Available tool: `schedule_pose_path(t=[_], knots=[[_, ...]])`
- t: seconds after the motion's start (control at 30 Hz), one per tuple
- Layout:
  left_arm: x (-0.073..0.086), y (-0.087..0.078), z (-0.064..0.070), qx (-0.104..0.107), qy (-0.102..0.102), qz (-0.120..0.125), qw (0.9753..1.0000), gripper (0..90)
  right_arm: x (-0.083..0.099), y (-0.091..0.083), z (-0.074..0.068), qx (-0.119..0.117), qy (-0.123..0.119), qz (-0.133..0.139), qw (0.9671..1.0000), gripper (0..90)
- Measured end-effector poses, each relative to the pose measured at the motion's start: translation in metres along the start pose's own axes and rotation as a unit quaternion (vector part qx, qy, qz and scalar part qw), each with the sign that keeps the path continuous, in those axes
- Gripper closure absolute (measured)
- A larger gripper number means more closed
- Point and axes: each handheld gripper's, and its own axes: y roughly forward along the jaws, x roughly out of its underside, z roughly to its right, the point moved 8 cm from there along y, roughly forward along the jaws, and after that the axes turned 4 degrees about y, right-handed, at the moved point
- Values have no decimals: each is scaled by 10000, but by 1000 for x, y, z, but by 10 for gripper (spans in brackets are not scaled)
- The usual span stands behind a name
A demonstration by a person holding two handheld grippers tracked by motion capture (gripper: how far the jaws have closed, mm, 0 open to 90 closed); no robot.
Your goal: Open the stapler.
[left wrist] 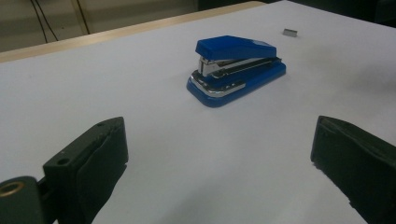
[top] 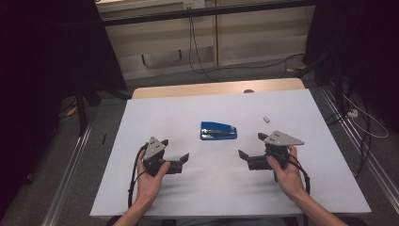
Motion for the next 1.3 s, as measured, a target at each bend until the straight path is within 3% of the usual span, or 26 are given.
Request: schedule_pose_path(t=[0.13, 0.23, 0.47, 0.73, 0.77, 0.83, 1.0, 1.13, 1.3], knots=[[-3, 6, 1, 60, 20, 18, 10000, 42, -2, 6, -2, 6, -18, 22, 10000, 28], [-9, 12, 2, 128, 102, 62, 9998, 44, -6, 12, -6, -46, -174, 82, 9998, 21], [-26, 27, 4, 213, 210, 179, 9994, 43, -12, 23, -9, -211, -156, 151, 9995, 22], [-35, 40, 2, 225, 267, 208, 9992, 44, -15, 35, -12, -265, -304, 95, 9991, 27], [-36, 45, 2, 372, 258, 177, 9988, 44, -15, 37, -11, -247, -343, 71, 9991, 22], [-36, 49, 0, 375, 364, 136, 9985, 43, -16, 41, -11, -224, -372, 44, 9990, 20], [-37, 58, -6, 310, 252, 128, 9991, 43, -17, 48, -11, -261, -424, 44, 9988, 27], [-42, 69, -14, 196, 281, 57, 9994, 43, -19, 58, -8, -266, -357, 1, 9990, 35], [-49, 75, -18, 245, 264, 51, 9993, 44, -24, 66, -9, -303, -402, 49, 9987, 80]])
